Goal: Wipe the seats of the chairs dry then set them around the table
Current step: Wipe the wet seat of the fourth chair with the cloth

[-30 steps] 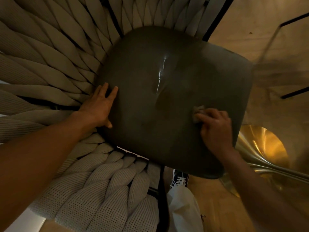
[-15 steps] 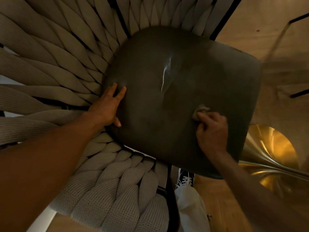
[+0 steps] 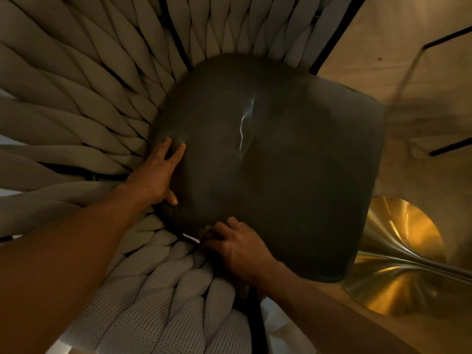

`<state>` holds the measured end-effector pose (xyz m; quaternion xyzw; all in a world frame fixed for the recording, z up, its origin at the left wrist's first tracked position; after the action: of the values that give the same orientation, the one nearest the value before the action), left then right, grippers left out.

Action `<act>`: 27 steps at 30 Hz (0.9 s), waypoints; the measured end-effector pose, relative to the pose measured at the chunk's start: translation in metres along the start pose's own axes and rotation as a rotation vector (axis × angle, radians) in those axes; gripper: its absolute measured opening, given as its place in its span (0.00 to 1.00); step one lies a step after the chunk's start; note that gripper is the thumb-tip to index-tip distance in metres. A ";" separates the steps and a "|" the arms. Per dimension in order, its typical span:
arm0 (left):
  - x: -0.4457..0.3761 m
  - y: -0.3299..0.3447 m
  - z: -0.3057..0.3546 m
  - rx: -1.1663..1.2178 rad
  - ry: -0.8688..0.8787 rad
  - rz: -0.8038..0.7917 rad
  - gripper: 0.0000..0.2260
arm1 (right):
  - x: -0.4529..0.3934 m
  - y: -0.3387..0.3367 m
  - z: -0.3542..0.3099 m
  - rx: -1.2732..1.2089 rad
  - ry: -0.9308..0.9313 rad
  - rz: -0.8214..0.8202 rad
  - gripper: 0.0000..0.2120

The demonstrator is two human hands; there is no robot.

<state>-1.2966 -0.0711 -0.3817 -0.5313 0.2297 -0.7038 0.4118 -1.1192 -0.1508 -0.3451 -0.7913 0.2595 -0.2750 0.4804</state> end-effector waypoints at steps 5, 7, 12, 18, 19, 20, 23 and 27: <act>0.000 0.001 -0.001 -0.011 0.007 0.010 0.63 | -0.002 -0.046 0.088 -0.030 0.253 0.151 0.16; 0.000 0.000 -0.002 -0.010 0.002 0.014 0.63 | 0.003 -0.073 0.142 -0.016 0.401 0.243 0.18; 0.001 0.000 -0.002 -0.009 -0.002 0.010 0.63 | 0.027 -0.127 0.268 0.010 0.755 0.402 0.19; 0.001 0.001 -0.004 -0.012 -0.003 0.009 0.62 | 0.036 -0.149 0.351 -0.105 1.085 0.497 0.20; 0.001 0.001 -0.004 -0.007 -0.004 0.008 0.62 | 0.037 -0.147 0.353 -0.151 1.126 0.519 0.21; 0.001 0.001 -0.004 -0.004 -0.005 0.007 0.62 | 0.038 -0.145 0.350 -0.196 1.150 0.547 0.22; 0.001 0.001 -0.004 0.000 -0.011 0.004 0.62 | 0.033 -0.132 0.310 -0.218 1.082 0.565 0.19; 0.001 0.001 -0.002 0.001 -0.008 0.007 0.62 | 0.013 -0.094 0.203 -0.239 0.753 0.504 0.18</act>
<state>-1.2986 -0.0726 -0.3829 -0.5330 0.2297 -0.7003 0.4156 -0.9570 0.0035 -0.3364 -0.5986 0.6298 -0.3857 0.3101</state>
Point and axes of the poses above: each hand's wrist, its own x-axis away from the middle knuckle, its own y-axis out of the palm, z = x × y, the point moved 10 cm from there along -x, towards the middle knuckle, and after that the axes turned 15 degrees about y, right-handed, at the moved point
